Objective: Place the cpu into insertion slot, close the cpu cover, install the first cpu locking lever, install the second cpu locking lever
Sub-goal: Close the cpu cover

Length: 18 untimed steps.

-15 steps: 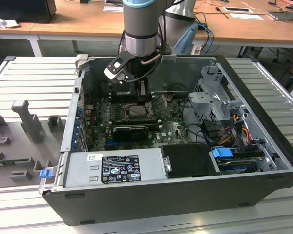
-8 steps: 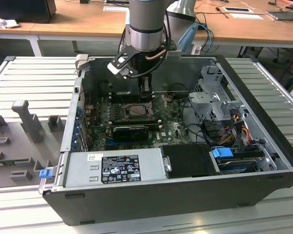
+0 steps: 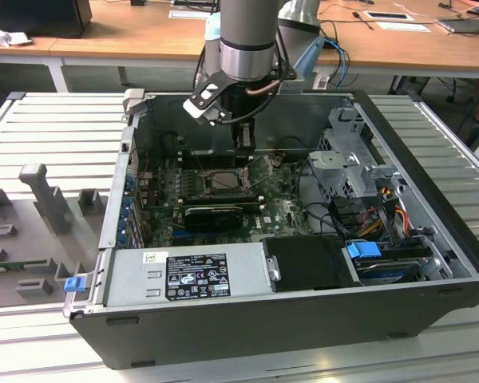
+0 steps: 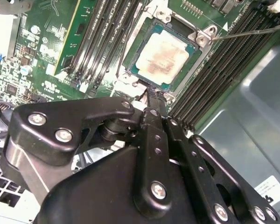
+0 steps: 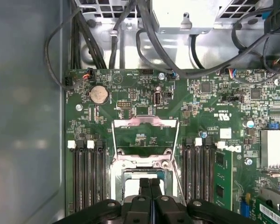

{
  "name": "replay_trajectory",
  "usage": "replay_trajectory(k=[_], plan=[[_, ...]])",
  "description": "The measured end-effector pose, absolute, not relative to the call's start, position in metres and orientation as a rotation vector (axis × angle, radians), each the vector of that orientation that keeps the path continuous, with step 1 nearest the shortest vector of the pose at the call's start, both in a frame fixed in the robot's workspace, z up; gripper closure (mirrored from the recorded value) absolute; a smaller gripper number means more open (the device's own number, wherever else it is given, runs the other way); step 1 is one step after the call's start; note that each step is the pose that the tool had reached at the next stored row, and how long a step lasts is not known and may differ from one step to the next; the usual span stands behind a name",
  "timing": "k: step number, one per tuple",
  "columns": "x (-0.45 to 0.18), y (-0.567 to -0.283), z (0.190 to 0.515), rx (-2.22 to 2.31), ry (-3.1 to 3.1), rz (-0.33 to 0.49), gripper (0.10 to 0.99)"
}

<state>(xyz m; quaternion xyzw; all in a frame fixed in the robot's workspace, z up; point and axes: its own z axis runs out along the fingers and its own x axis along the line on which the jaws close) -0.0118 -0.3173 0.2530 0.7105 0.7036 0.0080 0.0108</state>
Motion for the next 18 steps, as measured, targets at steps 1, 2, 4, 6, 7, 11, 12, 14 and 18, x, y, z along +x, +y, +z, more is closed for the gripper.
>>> replay_trajectory(k=[1,2,4,6,7,11,12,14,18], plan=[[-0.012,-0.317,0.254,2.217,2.195,0.025,0.980],[-0.012,-0.317,0.255,2.217,2.195,0.025,0.980],[-0.010,-0.317,0.255,2.217,2.195,0.025,0.980],[-0.006,-0.317,0.255,2.217,2.195,0.025,0.980],[-0.005,-0.317,0.255,2.217,2.195,0.025,0.980],[0.000,-0.317,0.257,2.217,2.195,0.025,0.980],[0.000,-0.317,0.258,2.217,2.195,0.025,0.980],[0.002,-0.317,0.259,2.217,2.195,0.025,0.980],[0.014,-0.317,0.259,2.217,2.195,0.024,0.980]])
